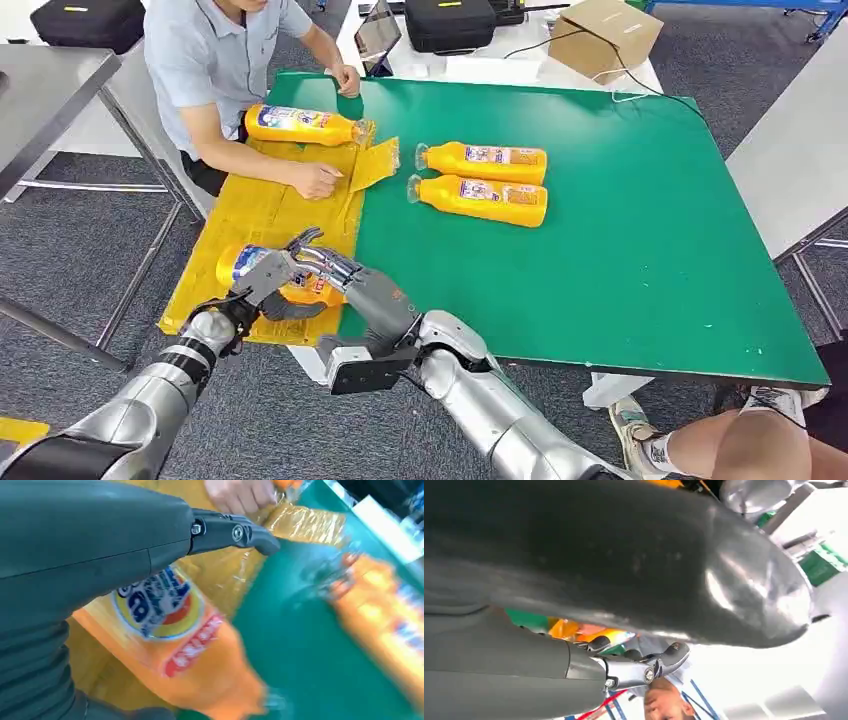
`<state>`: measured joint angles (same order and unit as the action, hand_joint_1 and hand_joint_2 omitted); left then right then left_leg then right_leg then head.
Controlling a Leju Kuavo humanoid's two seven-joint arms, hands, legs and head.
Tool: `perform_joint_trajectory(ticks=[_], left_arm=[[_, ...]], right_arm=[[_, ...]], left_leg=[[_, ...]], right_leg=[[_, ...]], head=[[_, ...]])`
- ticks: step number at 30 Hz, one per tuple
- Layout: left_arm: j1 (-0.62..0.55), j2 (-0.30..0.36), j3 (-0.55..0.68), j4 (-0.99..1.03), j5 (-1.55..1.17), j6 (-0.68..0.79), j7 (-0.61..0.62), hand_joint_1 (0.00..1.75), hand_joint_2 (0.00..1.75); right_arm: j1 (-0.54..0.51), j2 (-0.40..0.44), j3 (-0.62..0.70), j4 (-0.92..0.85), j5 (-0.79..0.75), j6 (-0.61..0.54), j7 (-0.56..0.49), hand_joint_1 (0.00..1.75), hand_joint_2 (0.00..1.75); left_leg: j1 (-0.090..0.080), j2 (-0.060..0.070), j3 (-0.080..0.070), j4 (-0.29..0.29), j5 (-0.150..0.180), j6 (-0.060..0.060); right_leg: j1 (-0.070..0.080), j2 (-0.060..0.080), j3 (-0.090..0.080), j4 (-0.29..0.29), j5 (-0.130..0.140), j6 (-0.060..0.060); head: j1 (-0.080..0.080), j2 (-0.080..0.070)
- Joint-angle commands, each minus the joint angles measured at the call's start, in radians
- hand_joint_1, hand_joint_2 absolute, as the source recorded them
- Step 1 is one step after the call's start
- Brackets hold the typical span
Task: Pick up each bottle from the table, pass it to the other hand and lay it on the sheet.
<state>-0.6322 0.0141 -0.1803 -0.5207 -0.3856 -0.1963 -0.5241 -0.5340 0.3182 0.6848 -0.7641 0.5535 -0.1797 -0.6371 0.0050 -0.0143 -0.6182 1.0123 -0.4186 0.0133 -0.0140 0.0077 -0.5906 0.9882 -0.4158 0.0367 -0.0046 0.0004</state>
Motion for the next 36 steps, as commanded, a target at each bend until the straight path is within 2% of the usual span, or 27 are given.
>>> perform_joint_trajectory(ticks=[1, 7, 15, 17, 19, 20, 22, 23, 24, 26, 28, 30, 31, 32, 36], left_arm=[[0.057, -0.034, 0.22, -0.032, 0.183, -0.078, -0.004, 0.0, 1.75], [0.101, -0.044, 0.228, -0.11, 0.248, -0.068, -0.016, 0.0, 1.75], [0.106, -0.047, 0.232, -0.123, 0.263, -0.066, -0.017, 0.0, 1.75], [0.119, -0.054, 0.246, -0.152, 0.295, -0.062, -0.031, 0.0, 1.75], [0.162, -0.081, 0.281, -0.249, 0.35, -0.032, -0.05, 0.0, 1.75], [0.193, -0.093, 0.292, -0.311, 0.383, -0.026, -0.034, 0.0, 1.75], [0.272, -0.113, 0.309, -0.462, 0.453, 0.008, -0.018, 0.0, 1.75], [0.281, -0.113, 0.308, -0.476, 0.457, 0.007, -0.012, 0.0, 1.75], [0.296, -0.119, 0.316, -0.505, 0.474, 0.014, -0.005, 0.0, 1.75], [0.349, -0.146, 0.352, -0.602, 0.587, 0.01, 0.008, 0.0, 1.75], [0.397, -0.163, 0.367, -0.689, 0.635, 0.026, 0.011, 0.0, 1.75], [0.457, -0.179, 0.374, -0.796, 0.693, 0.041, 0.013, 0.0, 1.75], [0.479, -0.182, 0.376, -0.837, 0.713, 0.043, 0.012, 0.0, 1.75], [0.507, -0.188, 0.378, -0.889, 0.733, 0.04, 0.008, 0.0, 1.75], [0.566, -0.188, 0.364, -0.974, 0.763, 0.03, 0.026, 0.0, 1.75]], right_arm=[[-0.018, -0.027, 0.081, -0.038, -0.009, -0.003, -0.015, 0.0, 0.0], [0.006, -0.05, 0.1, -0.131, -0.009, -0.021, -0.012, 0.0, 0.0], [0.011, -0.054, 0.103, -0.148, -0.009, -0.025, -0.011, 0.0, 0.0], [0.027, -0.058, 0.094, -0.188, -0.011, -0.066, -0.023, 0.0, 0.0], [0.089, -0.067, 0.041, -0.301, -0.031, -0.194, -0.052, 0.0, 0.0], [0.122, -0.077, 0.016, -0.358, -0.041, -0.256, -0.054, 0.0, 1.75], [0.195, -0.11, -0.029, -0.48, -0.072, -0.31, -0.052, 0.0, 1.75], [0.203, -0.118, -0.031, -0.496, -0.073, -0.312, -0.051, 0.0, 1.75], [0.222, -0.117, -0.049, -0.523, -0.089, -0.33, -0.056, 0.0, 1.75], [0.289, -0.121, -0.095, -0.624, -0.148, -0.477, -0.061, 0.0, 1.75], [0.354, -0.119, -0.177, -0.727, -0.085, -0.518, -0.061, 0.0, 1.75], [0.403, -0.127, -0.255, -0.702, 0.009, -0.518, -0.026, 0.0, 1.75], [0.426, -0.114, -0.309, -0.693, 0.033, -0.518, -0.039, 0.0, 1.75], [0.441, -0.116, -0.356, -0.659, 0.049, -0.518, -0.036, 0.0, 1.75], [0.485, -0.111, -0.472, -0.598, 0.059, -0.518, -0.055, 0.0, 1.75]], left_leg=[[0.0, 0.003, 0.004, -0.001, -0.002, -0.001], [0.001, 0.002, 0.004, -0.001, -0.002, 0.0], [0.0, 0.001, 0.001, -0.001, 0.0, 0.0], [0.001, 0.001, 0.002, 0.0, -0.001, 0.0], [0.001, 0.002, 0.004, 0.0, -0.002, -0.001], [0.001, 0.002, 0.004, 0.0, -0.002, -0.001], [0.001, -0.001, 0.004, -0.001, -0.003, 0.0], [0.001, 0.0, 0.001, -0.001, -0.001, 0.0], [0.001, 0.0, 0.003, -0.001, -0.002, 0.0], [0.001, 0.0, 0.002, 0.0, -0.003, 0.0], [0.001, -0.001, 0.0, 0.0, -0.003, 0.0], [0.001, -0.001, 0.002, 0.0, -0.005, 0.0], [0.001, 0.0, -0.002, 0.0, -0.002, 0.0], [0.001, -0.001, 0.002, 0.0, -0.004, 0.0], [0.001, 0.002, -0.001, -0.001, -0.003, 0.0]], right_leg=[[0.001, 0.001, 0.004, -0.001, -0.001, -0.002], [0.001, 0.0, 0.003, -0.001, -0.001, -0.001], [0.0, 0.0, 0.0, -0.001, 0.0, -0.001], [0.001, -0.001, 0.001, -0.001, -0.001, -0.001], [0.002, -0.001, 0.004, -0.001, -0.002, -0.002], [0.002, -0.001, 0.004, -0.002, -0.002, -0.002], [0.002, -0.003, 0.005, -0.002, -0.003, -0.002], [0.001, -0.002, 0.001, -0.002, -0.001, -0.001], [0.002, -0.003, 0.004, -0.002, -0.003, -0.001], [0.001, -0.003, 0.003, -0.002, -0.003, -0.001], [0.001, -0.003, 0.001, -0.002, -0.002, -0.001], [0.002, -0.004, 0.004, -0.002, -0.005, -0.001], [0.001, -0.002, -0.001, -0.002, -0.002, -0.001], [0.001, -0.004, 0.003, -0.003, -0.004, -0.001], [0.001, -0.001, -0.001, -0.003, -0.002, -0.001]], head=[[0.0, 0.0], [0.0, 0.0], [0.0, 0.0], [0.0, 0.0], [0.0, 0.0], [0.0, 0.0], [0.0, 0.0], [0.0, 0.0], [0.0, 0.0], [0.0, 0.0], [0.0, 0.0], [0.0, 0.0], [0.0, 0.0], [0.0, 0.0], [0.0, 0.0]])
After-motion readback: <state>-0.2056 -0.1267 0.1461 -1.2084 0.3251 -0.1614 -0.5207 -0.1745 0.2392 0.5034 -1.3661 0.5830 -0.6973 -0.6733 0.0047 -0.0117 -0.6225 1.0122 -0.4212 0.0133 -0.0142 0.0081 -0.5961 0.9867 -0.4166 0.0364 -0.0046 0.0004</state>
